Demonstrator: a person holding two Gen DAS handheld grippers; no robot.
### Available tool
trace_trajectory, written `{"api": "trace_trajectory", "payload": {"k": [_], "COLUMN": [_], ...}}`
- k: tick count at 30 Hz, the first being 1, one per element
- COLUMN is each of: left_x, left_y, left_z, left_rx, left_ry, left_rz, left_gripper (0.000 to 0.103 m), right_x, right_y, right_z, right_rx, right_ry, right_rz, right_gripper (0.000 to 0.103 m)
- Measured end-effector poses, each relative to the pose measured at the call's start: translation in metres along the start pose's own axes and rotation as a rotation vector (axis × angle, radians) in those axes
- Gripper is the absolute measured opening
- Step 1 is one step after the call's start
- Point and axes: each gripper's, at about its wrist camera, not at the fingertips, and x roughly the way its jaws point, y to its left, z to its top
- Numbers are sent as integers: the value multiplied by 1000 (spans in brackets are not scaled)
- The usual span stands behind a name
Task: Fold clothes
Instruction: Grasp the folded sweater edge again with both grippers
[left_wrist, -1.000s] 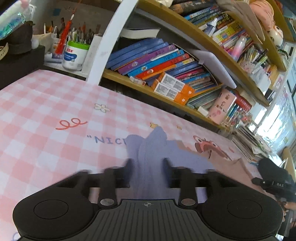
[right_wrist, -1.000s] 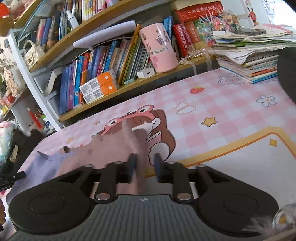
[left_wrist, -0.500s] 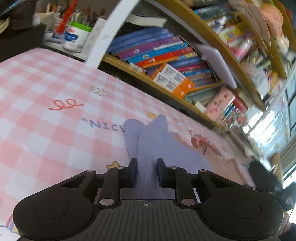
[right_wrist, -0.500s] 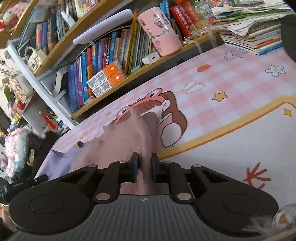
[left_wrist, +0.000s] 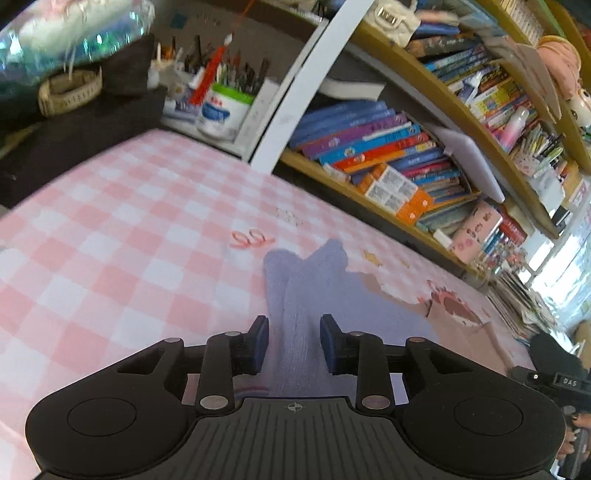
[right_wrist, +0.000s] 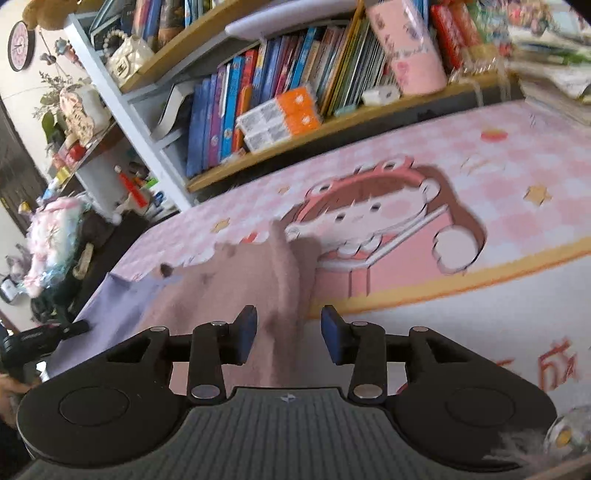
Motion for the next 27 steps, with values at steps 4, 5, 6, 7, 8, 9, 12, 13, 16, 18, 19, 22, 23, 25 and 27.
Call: {"api": "trace_trajectory", "payload": {"k": [4, 5, 6, 7, 8, 9, 12, 13, 16, 18, 19, 22, 23, 25, 27], "left_x": [0, -2, -3, -5, -11, -15, -9, -7, -2, -6, -8, -7, -5, 1, 5], "left_y": [-1, 0, 0, 0, 0, 0, 4, 5, 10, 6, 4, -6, -8, -10, -11], "left_z": [-2, -2, -3, -3, -3, -3, -7, -7, -8, -5, -3, 1, 2, 2, 1], "left_rx": [-47, -57, -67, -76, -85, -90, -82, -87, -98, -69, -48, 28, 44, 54, 63], "left_ry": [-22, -31, -40, -51, -68, -80, -40, -34, -17, -24, -29, -36, -30, -6, 4], "left_rz": [-9, -13, -17, -24, -41, -54, -28, -28, -27, -18, -6, 29, 35, 44, 48], "left_gripper": [12, 9, 7, 7, 7, 7, 7, 8, 11, 20, 30, 39, 39, 35, 15], "right_x": [3, 3, -2, -6, -14, -18, -12, -7, 2, -2, -5, -11, -10, -7, -5], "right_y": [0, -1, -1, -1, -1, -1, -1, -2, -5, -6, -6, -5, -4, -2, 0], "right_z": [-3, -4, -3, -3, -2, -1, -3, -4, -8, -7, -7, -4, -3, -2, -2], "right_rx": [-21, -19, -11, -2, 8, 12, -2, -11, -3, 6, 3, -3, -6, -16, -24], "right_ry": [26, 24, 7, -11, -39, -54, -28, -6, 22, 8, -1, -8, -6, 2, 8], "right_rz": [4, 4, 15, 27, 56, 68, 46, 28, 14, 10, -3, -12, -13, -15, -8], "right_gripper": [6, 6, 6, 6, 6, 6, 6, 6, 7, 17, 19, 22, 22, 22, 8]}}
